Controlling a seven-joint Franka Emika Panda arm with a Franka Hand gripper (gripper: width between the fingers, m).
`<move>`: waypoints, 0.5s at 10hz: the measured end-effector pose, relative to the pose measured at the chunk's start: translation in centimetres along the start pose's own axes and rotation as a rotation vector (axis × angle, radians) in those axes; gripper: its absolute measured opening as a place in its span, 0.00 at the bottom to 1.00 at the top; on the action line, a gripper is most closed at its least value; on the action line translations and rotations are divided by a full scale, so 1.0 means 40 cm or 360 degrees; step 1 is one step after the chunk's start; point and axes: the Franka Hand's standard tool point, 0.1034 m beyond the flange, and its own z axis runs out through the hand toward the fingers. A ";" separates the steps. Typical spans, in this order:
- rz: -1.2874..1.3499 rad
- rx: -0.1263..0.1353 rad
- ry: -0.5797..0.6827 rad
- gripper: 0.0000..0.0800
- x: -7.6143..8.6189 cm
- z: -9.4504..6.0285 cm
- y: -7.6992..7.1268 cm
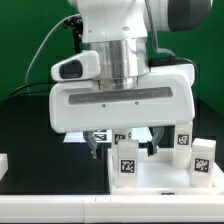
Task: Assemble square table
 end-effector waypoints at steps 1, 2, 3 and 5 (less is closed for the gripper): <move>0.0025 0.0000 0.0000 0.65 0.000 0.000 0.001; 0.0028 0.0000 0.0000 0.48 0.000 0.000 0.001; 0.0090 -0.0001 0.0000 0.36 0.000 0.000 0.001; 0.0291 0.0000 0.0002 0.36 0.001 0.000 0.001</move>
Offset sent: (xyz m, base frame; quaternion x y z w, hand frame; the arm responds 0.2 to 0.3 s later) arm 0.0000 0.0000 0.0000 0.0000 0.0000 0.1938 0.9810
